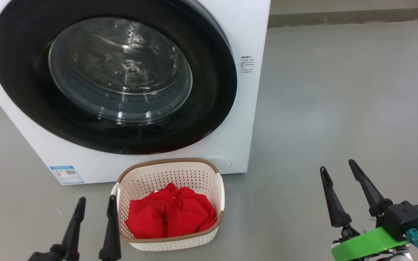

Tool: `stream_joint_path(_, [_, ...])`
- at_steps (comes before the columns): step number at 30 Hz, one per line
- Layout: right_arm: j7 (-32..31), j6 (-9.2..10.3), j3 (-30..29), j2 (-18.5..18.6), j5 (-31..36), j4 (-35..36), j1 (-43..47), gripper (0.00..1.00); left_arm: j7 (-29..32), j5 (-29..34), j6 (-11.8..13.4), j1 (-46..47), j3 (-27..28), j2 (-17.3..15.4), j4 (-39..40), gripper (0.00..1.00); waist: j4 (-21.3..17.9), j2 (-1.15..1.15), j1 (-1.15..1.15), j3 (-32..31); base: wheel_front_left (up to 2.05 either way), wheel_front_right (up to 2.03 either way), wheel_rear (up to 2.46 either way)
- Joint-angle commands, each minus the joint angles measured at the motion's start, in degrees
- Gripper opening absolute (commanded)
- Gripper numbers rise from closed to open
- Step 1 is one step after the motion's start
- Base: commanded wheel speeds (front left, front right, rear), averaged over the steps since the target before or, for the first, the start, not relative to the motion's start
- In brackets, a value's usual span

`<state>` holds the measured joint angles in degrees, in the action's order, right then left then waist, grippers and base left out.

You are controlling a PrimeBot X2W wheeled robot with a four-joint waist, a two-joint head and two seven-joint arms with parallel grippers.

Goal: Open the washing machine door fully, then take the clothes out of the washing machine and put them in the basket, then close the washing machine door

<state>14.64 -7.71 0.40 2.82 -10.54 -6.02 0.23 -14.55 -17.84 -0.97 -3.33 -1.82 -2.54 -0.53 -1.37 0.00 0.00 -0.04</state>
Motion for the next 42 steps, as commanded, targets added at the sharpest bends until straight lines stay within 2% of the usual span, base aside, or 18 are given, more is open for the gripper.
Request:
stream_joint_path(1, [0.36,0.22,0.73,0.06,-0.01,2.47,-0.20,1.00,-0.45,0.97,0.12,0.66,2.09,-0.33,1.62,1.00,-0.62,0.00,0.00,-0.83,0.00,0.00,0.00])
stream_joint_path(17, [0.36,0.22,-0.99,0.06,0.99,6.93,7.17,1.00,-0.45,3.46,-0.38,-1.64,3.18,-0.33,1.32,1.00,-1.82,0.00,0.00,-2.44,0.00,0.00,0.00])
stream_joint_path(25, [0.36,0.22,-1.30,0.06,0.93,7.16,7.63,1.00,-0.45,3.68,-0.09,-1.68,3.04,-0.33,1.33,1.00,-1.96,0.00,0.00,-2.34,0.00,0.00,0.00])
stream_joint_path(31, [0.36,0.22,-1.45,0.06,0.73,7.28,7.49,1.00,-0.45,3.55,-1.08,-1.66,2.57,-0.33,2.02,1.00,-1.55,0.00,0.00,-2.35,0.00,0.00,0.00])
stream_joint_path(32, [0.00,-0.01,-2.57,-0.76,0.54,5.37,9.02,0.00,0.01,3.21,-1.02,-2.64,0.85,0.00,0.07,0.00,-1.58,0.00,0.00,-2.36,0.00,0.00,0.00])
stream_joint_path(37, [-0.05,-0.01,-2.37,-1.40,0.40,2.20,9.15,0.00,0.46,3.10,-1.02,-2.74,0.38,0.23,-2.97,0.00,-1.59,0.00,0.00,-2.35,0.00,0.00,0.00])
stream_joint_path(42, [-0.60,0.00,-2.25,-1.19,-2.87,1.69,8.69,0.00,1.24,0.20,-1.22,-2.29,0.64,0.22,-3.64,0.00,-1.47,0.00,0.08,-2.31,0.00,0.00,0.00])
